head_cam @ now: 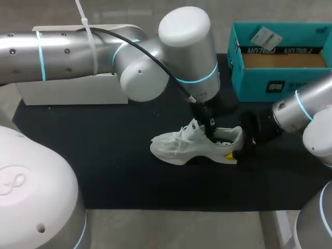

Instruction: Take the shoe out of the shoebox, open the shoe tongue, remove and reinsert the insole, then place the shoe into the shoebox

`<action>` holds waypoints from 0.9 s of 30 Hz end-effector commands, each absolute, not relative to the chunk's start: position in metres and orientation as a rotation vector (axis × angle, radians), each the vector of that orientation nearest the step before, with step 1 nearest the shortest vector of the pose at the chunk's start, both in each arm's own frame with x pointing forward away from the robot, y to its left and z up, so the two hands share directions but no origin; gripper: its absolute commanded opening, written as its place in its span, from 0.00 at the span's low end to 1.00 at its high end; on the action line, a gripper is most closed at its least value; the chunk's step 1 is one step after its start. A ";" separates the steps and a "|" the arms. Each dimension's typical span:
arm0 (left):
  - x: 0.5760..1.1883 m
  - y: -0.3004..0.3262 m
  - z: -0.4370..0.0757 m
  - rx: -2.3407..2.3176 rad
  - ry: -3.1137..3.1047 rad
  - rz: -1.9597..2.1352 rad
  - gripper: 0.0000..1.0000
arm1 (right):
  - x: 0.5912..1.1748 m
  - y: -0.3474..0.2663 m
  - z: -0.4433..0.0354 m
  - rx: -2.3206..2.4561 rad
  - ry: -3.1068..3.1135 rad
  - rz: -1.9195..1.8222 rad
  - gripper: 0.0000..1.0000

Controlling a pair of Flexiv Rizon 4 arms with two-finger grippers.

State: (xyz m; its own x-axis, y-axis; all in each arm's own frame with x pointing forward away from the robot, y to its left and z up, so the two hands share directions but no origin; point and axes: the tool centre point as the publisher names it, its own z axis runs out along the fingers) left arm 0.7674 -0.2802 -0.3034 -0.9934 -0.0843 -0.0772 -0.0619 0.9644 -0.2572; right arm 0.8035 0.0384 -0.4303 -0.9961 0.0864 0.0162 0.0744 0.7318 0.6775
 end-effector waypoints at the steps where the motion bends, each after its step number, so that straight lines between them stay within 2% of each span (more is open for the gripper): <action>1: 0.784 -0.302 -0.323 -0.099 3.047 -0.384 0.00 | 0.805 0.041 -0.434 0.137 2.909 1.131 0.00; 9: 0.806 -0.319 -0.349 -0.055 3.052 -0.363 0.00 | 0.805 0.041 -0.434 0.137 2.909 1.131 0.00; 27: 0.809 -0.295 -0.390 -0.006 3.080 -0.220 0.00 | 0.805 0.041 -0.434 0.137 2.909 1.131 0.00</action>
